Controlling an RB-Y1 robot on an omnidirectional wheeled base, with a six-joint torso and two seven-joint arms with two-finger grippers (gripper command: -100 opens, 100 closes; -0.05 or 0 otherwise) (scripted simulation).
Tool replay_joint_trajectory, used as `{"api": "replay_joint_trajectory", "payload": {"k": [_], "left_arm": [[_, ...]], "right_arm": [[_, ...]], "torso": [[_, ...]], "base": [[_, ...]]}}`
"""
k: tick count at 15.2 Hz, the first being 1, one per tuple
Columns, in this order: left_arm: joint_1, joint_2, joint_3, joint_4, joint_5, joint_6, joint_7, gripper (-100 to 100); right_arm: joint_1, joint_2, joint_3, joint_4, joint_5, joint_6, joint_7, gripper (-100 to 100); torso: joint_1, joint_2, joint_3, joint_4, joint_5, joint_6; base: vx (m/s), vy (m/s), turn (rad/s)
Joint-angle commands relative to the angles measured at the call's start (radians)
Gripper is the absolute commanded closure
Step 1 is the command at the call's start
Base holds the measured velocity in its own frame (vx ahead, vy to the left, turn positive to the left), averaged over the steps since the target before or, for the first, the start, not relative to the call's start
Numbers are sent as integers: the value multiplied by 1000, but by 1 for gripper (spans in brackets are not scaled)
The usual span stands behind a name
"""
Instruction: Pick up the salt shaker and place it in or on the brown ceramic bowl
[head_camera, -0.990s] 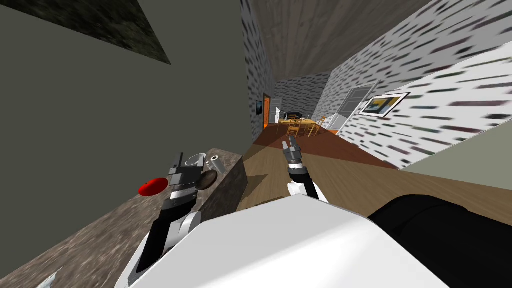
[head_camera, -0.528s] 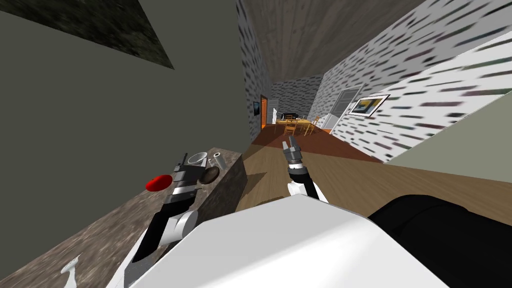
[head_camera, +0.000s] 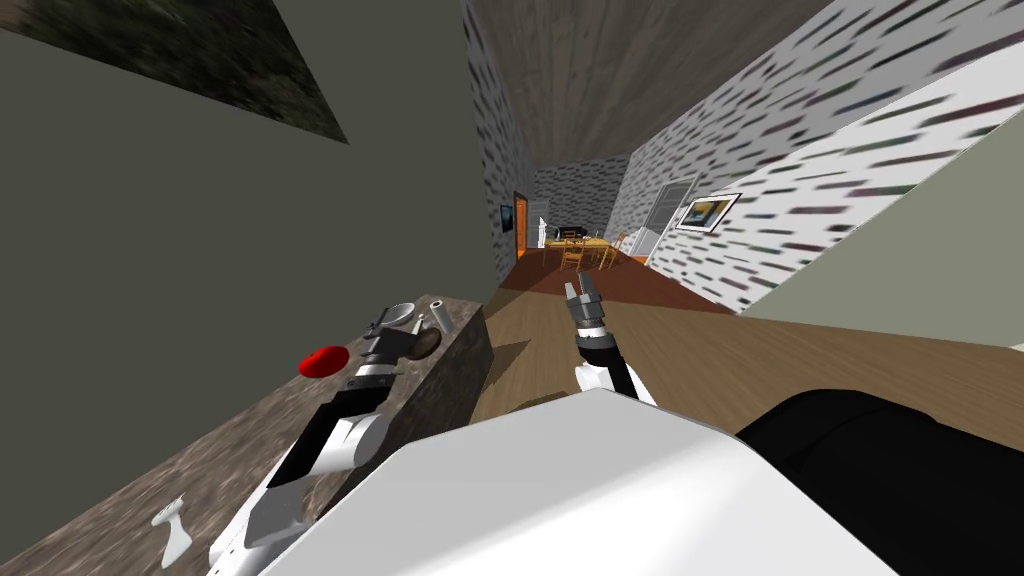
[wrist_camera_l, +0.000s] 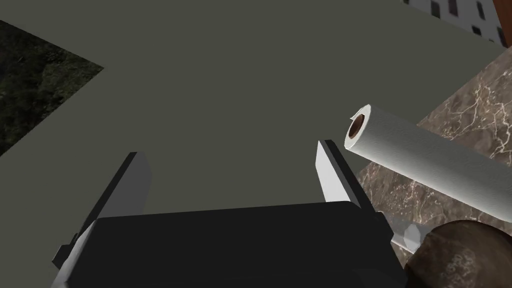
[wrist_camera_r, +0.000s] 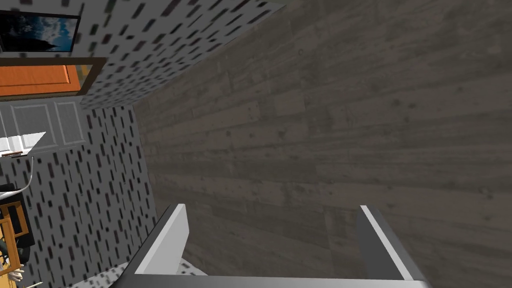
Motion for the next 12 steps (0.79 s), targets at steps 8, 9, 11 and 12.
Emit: {"api": "replay_joint_trajectory", "payload": {"k": [8,9,11,12], "left_arm": [[-81,141,-26,124,190,155,150,-100],[-104,180,-35,160,216,185,184,-100],[-104,180,-35,160,239,197,189,-100],[-128,218,-45,197,276,236,229,-100]], "right_arm": [[0,0,0,0,0,0,0,0],[0,0,0,0,0,0,0,0],[0,0,0,0,0,0,0,0],[0,0,0,0,0,0,0,0]], "torso": [[-1,-4,-2,-1,0,0],[-1,-4,-2,-1,0,0],[-1,-4,-3,-1,0,0],[-1,-5,-3,-1,0,-1]], "base": [[-51,43,-83],[-37,40,-127],[-27,41,-68],[-9,35,-75]]}}
